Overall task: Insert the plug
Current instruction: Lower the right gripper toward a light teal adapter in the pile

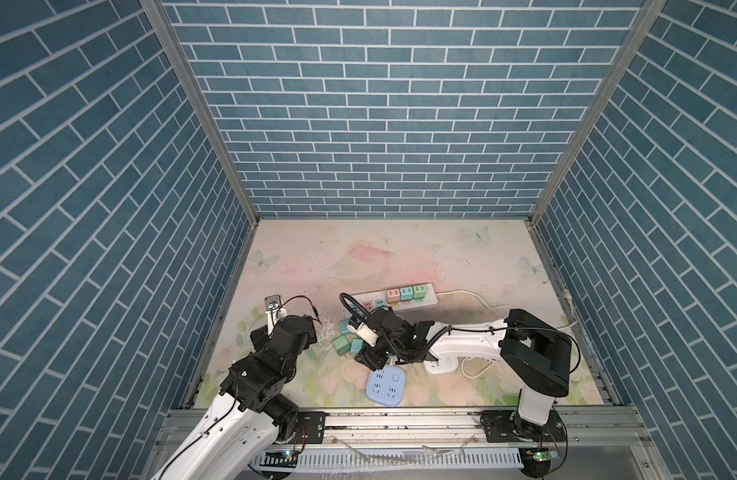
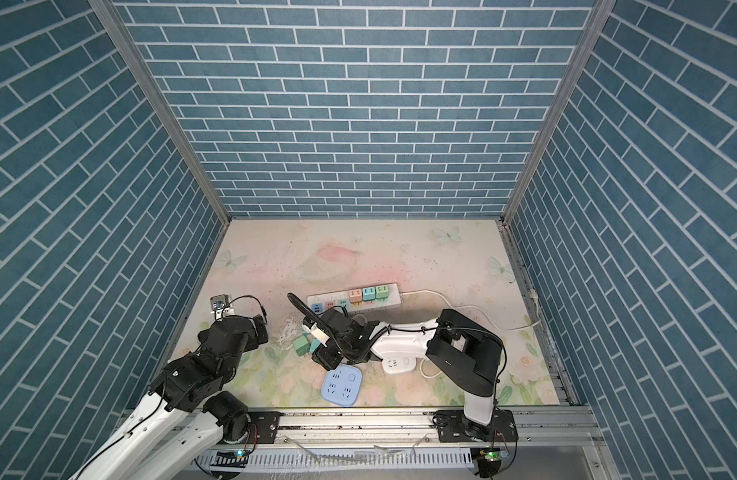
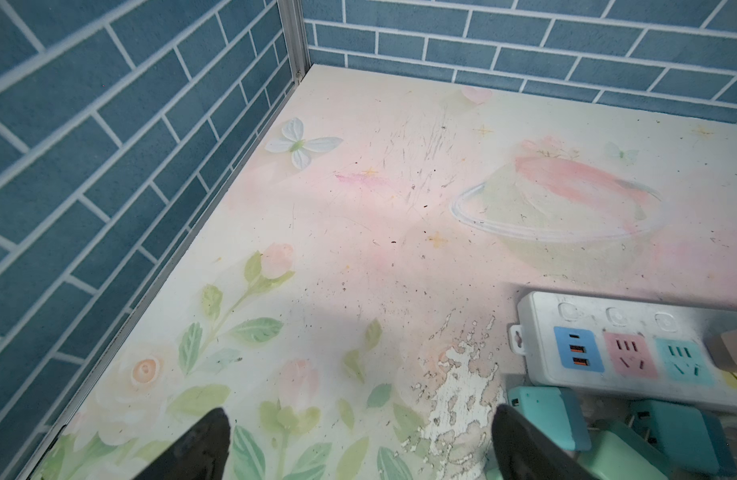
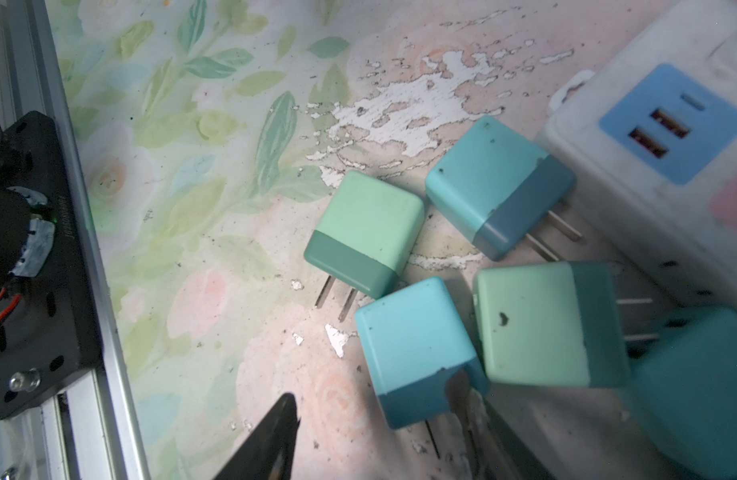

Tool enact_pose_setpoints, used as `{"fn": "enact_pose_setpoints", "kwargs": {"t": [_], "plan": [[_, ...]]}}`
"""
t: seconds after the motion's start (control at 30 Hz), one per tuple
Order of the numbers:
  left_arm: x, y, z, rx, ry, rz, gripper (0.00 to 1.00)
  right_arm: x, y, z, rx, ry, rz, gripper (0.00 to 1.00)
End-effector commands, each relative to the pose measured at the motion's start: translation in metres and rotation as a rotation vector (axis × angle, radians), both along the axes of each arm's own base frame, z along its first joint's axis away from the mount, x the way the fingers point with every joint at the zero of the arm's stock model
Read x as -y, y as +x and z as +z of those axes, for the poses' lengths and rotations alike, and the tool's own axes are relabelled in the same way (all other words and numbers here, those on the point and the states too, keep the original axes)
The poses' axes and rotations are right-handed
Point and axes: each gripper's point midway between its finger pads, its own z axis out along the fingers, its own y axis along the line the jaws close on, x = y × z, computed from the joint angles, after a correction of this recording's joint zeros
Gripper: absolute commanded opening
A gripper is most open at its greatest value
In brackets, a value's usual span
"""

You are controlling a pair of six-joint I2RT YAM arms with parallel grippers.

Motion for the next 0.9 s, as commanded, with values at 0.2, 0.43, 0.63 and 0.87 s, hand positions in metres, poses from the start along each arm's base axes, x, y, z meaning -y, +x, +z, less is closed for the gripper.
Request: {"fn": "enact_pose_setpoints", "kwargs": {"t": [0.2,0.43,0.63,0.87], "plan": [[-0.005,-0.002,-0.001,-0.003,0.012,0.022,1.00,-0.011,-0.006,-0.002,0.014,-0.010,0.046,0.63],[-0.005,-0.002,-0.001,-0.002,0.013,0.022,0.99,-0.014,-0.021,0.006,0.008,0.012,0.087,0.63],[-0.005,-0.003,-0.001,-0.003,0.012,0.022,0.99,-0.018,-0.036,0.007,0.014,0.010,0.109,0.62],[-0.006,-0.003,-0.001,-0.002,0.013,0.023,1.00,-0.015,-0.032,0.026,0.096,0.016,0.083,0.63]]}}
